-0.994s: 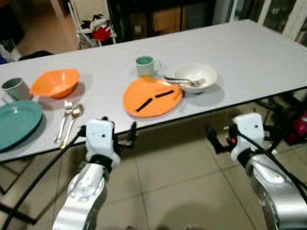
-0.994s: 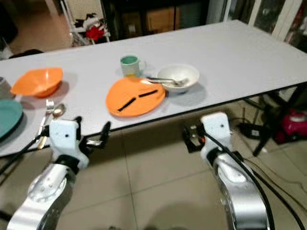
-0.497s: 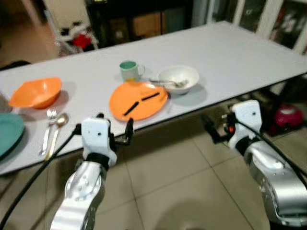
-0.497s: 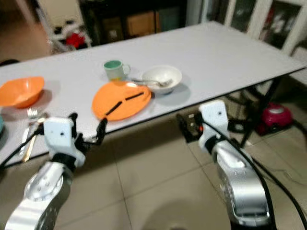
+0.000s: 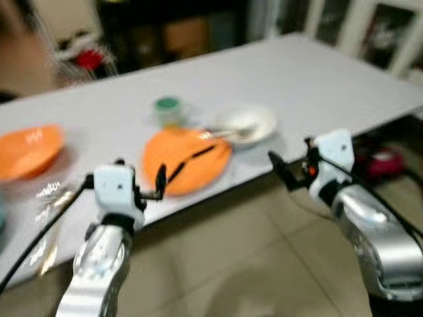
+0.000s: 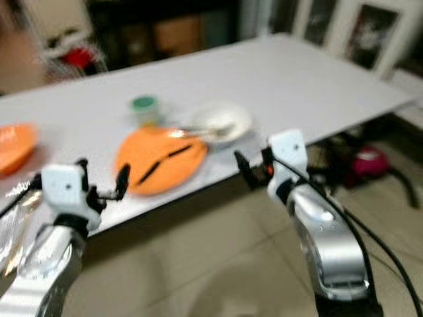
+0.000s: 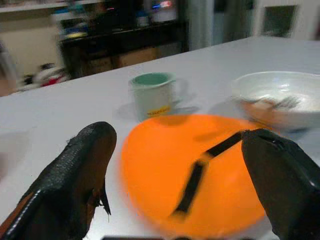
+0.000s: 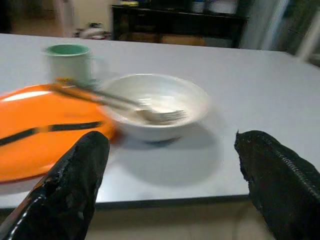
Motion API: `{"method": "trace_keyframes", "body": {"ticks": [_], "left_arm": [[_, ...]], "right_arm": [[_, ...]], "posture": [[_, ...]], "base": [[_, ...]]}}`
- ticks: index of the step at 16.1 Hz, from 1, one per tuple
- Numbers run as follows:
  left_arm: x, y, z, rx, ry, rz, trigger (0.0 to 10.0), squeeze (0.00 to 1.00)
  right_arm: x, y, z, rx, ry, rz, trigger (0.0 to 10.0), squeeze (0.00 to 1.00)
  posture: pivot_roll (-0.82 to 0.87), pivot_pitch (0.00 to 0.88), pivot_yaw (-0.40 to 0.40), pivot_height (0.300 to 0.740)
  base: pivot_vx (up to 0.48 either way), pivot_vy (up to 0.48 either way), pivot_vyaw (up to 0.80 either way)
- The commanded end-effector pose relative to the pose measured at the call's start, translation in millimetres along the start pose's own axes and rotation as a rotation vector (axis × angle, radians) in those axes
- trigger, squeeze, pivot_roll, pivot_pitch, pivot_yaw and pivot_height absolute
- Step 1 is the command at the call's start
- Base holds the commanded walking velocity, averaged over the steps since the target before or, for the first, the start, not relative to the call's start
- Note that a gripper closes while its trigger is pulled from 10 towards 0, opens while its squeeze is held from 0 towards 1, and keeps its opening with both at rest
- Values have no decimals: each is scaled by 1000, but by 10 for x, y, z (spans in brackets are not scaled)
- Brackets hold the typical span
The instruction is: Setting the table
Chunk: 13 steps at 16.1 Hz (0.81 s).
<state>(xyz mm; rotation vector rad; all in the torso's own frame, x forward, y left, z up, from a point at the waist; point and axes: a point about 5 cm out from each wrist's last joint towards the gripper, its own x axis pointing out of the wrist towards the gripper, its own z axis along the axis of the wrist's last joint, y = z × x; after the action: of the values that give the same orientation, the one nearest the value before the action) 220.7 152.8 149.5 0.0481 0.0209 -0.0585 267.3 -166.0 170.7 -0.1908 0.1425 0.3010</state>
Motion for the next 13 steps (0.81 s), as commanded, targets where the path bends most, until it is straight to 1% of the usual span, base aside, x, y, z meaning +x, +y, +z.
{"method": "trace_keyframes", "body": {"ticks": [1, 3, 5, 6, 8, 9, 10, 11, 12, 13], "left_arm": [[-1, -36, 37, 0, -16, -13, 10000, 933], [-32, -45, 85, 39, -25, -48, 10000, 933], [-38, -52, 98, 47, -29, -65, 10000, 933], [-40, -62, 105, 52, -31, -84, 10000, 933], [-42, -70, 108, 53, -31, -93, 10000, 929], [-44, -84, 112, 57, -31, -109, 10000, 925], [-52, -94, 124, 57, -36, -129, 10000, 851], [-68, -93, 138, 61, -35, -154, 10000, 702], [-96, -79, 170, 66, -42, -197, 10000, 424], [-110, -68, 188, 64, -46, -218, 10000, 353]], "right_arm": [[-16, -68, -21, 4, 20, -21, 10000, 0], [13, -80, 8, 30, 8, -25, 10000, 0], [23, -76, 29, 42, 4, -19, 10000, 0], [25, -93, 42, 71, 3, -20, 10000, 0], [23, -115, 49, 95, 2, -27, 10000, 0], [30, -160, 69, 151, 1, -34, 10000, 0], [44, -203, 89, 204, 13, -30, 10000, 0], [57, -254, 114, 224, 40, -22, 10000, 0], [68, -320, 128, 301, 87, 11, 10000, 0], [75, -353, 143, 339, 96, 32, 10000, 0]], "posture": [[-129, 6, 50, 740], [-120, 7, 46, 740], [-120, 6, 50, 740], [-120, 6, 50, 740], [-120, 6, 50, 740], [-123, 4, 62, 740], [-123, 3, 68, 740], [-123, 3, 68, 740], [-125, 2, 72, 740], [-125, 2, 72, 740]], "base": [[405, 0, 0], [411, 0, 0], [411, 0, 0], [409, 0, 0], [411, 0, 0], [412, 0, 0], [0, 0, 0], [0, 0, 0], [0, 0, 0], [0, 0, 0]]}}
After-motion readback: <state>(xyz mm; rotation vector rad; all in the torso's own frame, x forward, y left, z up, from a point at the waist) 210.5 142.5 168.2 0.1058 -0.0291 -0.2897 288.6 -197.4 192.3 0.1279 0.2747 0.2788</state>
